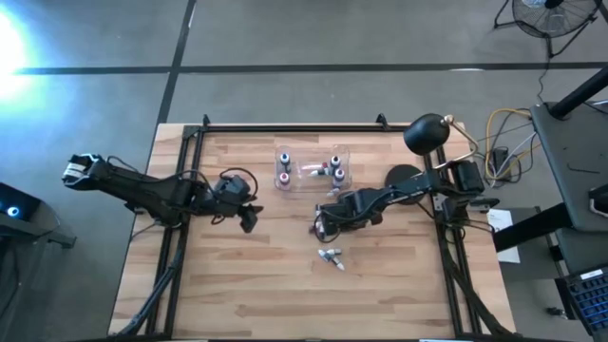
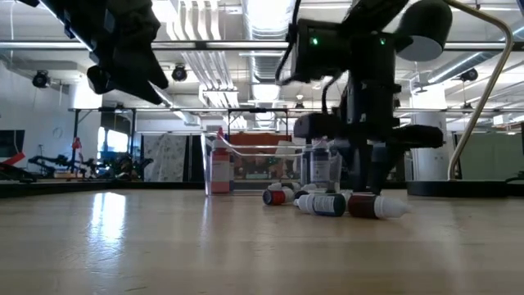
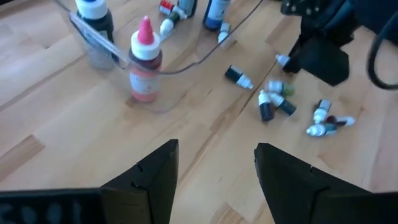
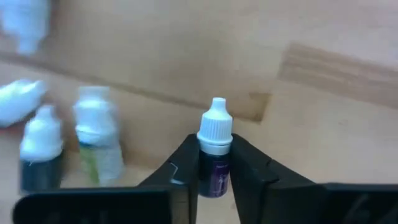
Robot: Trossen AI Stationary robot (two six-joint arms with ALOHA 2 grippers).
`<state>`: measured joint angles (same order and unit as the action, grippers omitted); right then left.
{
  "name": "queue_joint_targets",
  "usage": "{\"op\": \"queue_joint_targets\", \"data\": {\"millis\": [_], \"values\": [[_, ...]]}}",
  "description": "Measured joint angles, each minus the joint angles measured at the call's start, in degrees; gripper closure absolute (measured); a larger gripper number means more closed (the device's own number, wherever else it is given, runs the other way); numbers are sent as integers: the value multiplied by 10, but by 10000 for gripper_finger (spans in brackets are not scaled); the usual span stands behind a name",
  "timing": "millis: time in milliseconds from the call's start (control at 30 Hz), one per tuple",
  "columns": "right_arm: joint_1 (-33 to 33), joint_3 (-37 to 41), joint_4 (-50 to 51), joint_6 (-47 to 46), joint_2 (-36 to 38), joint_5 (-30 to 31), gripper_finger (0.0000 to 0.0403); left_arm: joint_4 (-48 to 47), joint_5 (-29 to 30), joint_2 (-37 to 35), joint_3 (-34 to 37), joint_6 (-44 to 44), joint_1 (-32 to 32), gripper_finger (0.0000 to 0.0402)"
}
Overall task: Pick & Place food coloring
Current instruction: Put the small purple food coloring bottle into the transparent bin, then put the small red food coloring bottle into the transparent bin
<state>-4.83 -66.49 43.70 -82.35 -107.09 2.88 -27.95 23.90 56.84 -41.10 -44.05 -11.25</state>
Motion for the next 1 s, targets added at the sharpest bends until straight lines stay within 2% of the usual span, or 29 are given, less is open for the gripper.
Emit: {"op": "queue_joint_targets", "data": {"millis": [167, 300, 367, 500, 667, 833, 900, 1000], "values": [[9, -75, -4, 74, 32, 43, 341, 34, 5, 0, 0, 1, 0, 216], [47, -158, -1, 142, 46, 152, 313, 46, 8, 0, 1, -4, 0, 216], [74, -199, -4, 199, 47, 182, 308, 50, 8, 0, 1, -9, 0, 216], [128, -250, -3, 290, 43, 179, 297, 50, 8, 0, 1, -24, 0, 216], [149, -275, 14, 335, 43, 179, 240, 50, 5, 0, 1, -41, -1, 216], [109, -283, 72, 354, 43, 177, 164, 50, 5, 0, 1, -46, -2, 216], [80, -278, 97, 404, 43, 176, 143, 50, 5, 0, 1, -46, -2, 216], [37, -254, 165, 474, 40, 123, 125, 50, 5, 3, 1, -36, -2, 216]]}}
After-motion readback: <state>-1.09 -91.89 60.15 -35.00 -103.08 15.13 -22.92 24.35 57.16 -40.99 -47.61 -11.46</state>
